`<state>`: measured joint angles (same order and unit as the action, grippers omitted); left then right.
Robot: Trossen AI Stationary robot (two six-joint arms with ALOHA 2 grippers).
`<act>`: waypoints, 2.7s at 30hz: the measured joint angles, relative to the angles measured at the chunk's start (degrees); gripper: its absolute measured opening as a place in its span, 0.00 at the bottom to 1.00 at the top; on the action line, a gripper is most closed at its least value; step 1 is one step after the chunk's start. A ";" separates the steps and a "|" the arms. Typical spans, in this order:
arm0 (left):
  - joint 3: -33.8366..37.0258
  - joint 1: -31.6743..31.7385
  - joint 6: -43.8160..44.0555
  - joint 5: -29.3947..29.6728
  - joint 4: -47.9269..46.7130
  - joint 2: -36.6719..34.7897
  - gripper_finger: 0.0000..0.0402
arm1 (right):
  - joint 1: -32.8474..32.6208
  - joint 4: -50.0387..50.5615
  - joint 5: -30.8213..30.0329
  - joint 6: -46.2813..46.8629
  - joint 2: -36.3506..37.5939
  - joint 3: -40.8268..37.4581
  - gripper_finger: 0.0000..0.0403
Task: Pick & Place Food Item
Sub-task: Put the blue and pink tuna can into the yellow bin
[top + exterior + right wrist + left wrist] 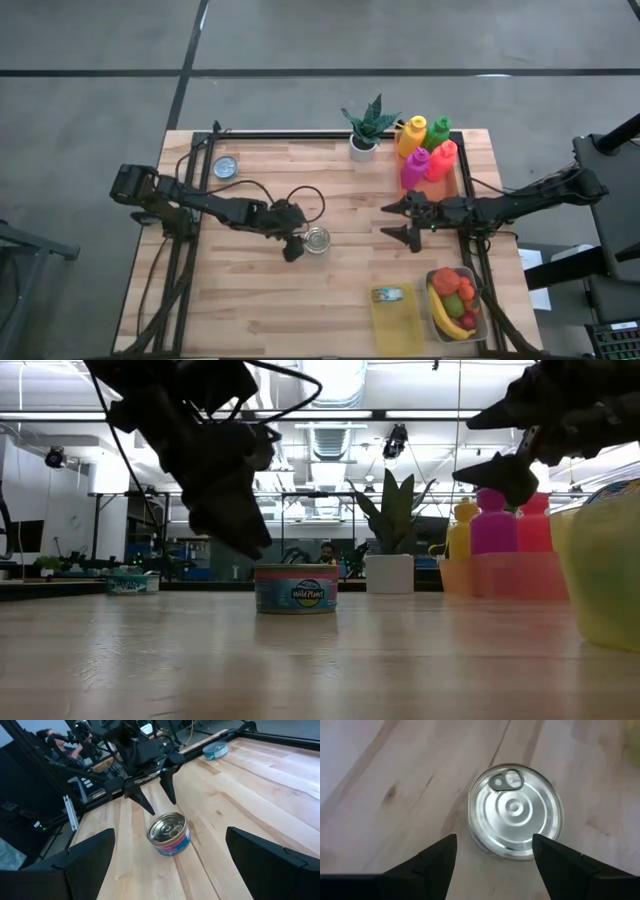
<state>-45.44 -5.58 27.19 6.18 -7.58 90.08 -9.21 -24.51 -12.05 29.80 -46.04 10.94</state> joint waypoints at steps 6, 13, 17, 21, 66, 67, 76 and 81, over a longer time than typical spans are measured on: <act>4.73 -0.33 -3.66 0.01 9.08 -0.01 0.66 | 0.00 -2.07 -0.07 0.02 -2.20 0.00 0.94; 18.16 -0.31 1.45 -0.27 33.53 -3.58 0.66 | 0.00 -2.06 -0.04 0.02 -2.49 0.00 0.94; 24.51 -0.32 1.08 -0.27 40.86 -7.89 0.66 | 0.02 -2.42 -0.04 0.02 -2.54 0.00 0.94; 27.42 -0.31 0.95 -0.25 41.01 -9.64 0.66 | 0.04 -2.89 -0.02 -0.20 -4.38 0.00 0.94; 27.36 -0.31 -12.84 -0.44 54.10 -1.20 0.66 | 1.25 -25.37 -3.08 -10.46 -49.57 12.87 0.94; 27.36 -0.31 -12.84 -0.44 54.10 -1.20 0.66 | 1.25 -25.34 -3.08 -10.50 -49.52 12.90 0.94; 27.36 -0.31 -12.18 -0.44 54.20 -1.20 0.66 | 1.25 -25.23 -2.45 -9.04 -49.45 13.18 0.94; 27.36 -0.31 -10.92 -0.44 54.86 -1.20 0.66 | 1.27 -25.21 -2.45 -10.34 -49.45 13.61 0.94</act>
<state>-18.09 -5.89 16.26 5.74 47.28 88.88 -7.94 -49.71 -14.50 19.46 -95.48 24.55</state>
